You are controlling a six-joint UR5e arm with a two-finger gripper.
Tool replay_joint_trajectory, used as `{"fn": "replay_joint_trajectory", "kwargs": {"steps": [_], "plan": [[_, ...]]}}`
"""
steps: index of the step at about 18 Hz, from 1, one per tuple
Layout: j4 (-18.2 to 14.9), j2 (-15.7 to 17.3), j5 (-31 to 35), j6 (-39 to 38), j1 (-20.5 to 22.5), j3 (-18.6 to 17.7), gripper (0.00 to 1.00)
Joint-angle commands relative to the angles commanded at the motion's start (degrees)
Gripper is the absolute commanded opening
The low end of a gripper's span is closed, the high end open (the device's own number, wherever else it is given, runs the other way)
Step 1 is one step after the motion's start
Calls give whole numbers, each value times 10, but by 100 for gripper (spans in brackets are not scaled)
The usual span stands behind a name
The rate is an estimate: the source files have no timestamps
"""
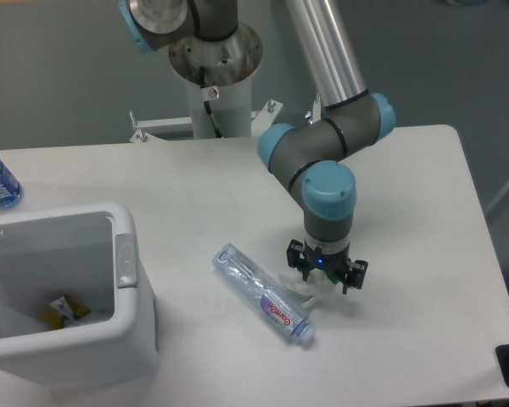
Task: Place the trash in the trash can
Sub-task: 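Close the gripper on the white paper and lift it, then carry the white paper over the white bin and release it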
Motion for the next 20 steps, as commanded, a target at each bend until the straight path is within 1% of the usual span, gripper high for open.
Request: {"fn": "replay_joint_trajectory", "kwargs": {"steps": [1, 4, 6, 7, 9, 10, 11, 13, 14, 15, 18, 20], "plan": [[0, 2, -1, 2, 1, 1, 0], [2, 6, -4, 0, 7, 19, 0], [2, 2, -6, -4, 10, 59, 0], [2, 3, -7, -3, 18, 68, 0], [-1, 8, -10, 3, 37, 83, 0], [-1, 11, -11, 17, 44, 83, 0], [0, 14, -11, 33, 47, 85, 0], [-1, 21, -27, 26, 50, 99, 0], [-1, 32, -51, 4, 50, 104, 0], [-1, 47, -77, -43, 50, 105, 0], [-4, 100, -129, -246, 31, 113, 0], [-3, 137, -158, -346, 6, 117, 0]]}}
